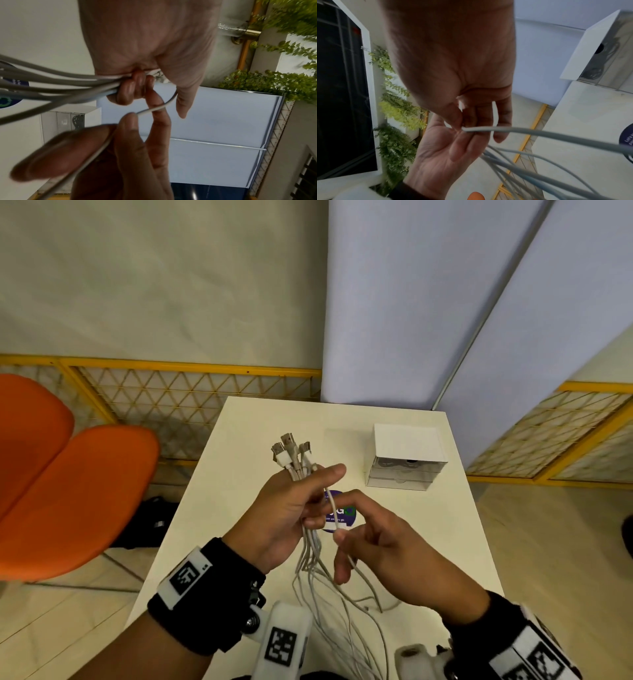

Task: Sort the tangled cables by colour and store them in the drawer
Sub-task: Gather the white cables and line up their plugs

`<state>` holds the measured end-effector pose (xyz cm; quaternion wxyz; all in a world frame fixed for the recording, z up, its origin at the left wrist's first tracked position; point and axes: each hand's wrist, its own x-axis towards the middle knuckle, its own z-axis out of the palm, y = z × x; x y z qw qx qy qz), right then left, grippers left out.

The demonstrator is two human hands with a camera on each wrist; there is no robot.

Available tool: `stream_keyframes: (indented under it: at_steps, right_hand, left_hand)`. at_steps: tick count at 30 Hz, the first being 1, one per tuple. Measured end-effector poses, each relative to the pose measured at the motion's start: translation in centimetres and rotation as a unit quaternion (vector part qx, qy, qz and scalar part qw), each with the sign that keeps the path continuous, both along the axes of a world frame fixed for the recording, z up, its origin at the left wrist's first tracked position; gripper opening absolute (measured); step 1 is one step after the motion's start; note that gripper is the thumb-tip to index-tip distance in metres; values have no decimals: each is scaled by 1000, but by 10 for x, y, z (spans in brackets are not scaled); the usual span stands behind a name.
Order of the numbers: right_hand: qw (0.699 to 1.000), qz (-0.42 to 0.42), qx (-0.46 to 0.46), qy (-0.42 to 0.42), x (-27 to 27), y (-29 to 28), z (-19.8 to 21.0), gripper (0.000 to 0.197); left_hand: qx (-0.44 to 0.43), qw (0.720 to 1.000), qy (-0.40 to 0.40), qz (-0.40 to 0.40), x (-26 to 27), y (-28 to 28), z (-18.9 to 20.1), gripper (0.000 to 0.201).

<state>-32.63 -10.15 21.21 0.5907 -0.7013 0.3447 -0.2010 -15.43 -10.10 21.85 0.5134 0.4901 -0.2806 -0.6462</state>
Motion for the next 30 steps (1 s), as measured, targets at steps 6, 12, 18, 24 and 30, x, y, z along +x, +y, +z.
stream_keyframes:
  at_steps: [6, 12, 18, 24, 30]
  right_hand:
    - [1000, -3, -13, -16, 13, 5, 1, 42]
    - [998, 16, -44, 30, 17, 11, 5, 11]
    - [993, -29, -75, 90, 7, 7, -5, 35]
    - [988, -50, -6, 144, -59, 4, -51, 55]
    - [930, -233, 97, 266, -167, 18, -114, 70]
  left_hand:
    - [-29, 998, -44, -28, -5, 8, 4, 22]
    - [14, 999, -45, 6, -5, 9, 3, 41]
    - [-24, 998, 52, 33, 8, 4, 5, 46]
    - [-63, 988, 135, 39, 50, -2, 24, 49]
    - [-59, 987, 131, 67, 68, 1, 21, 52]
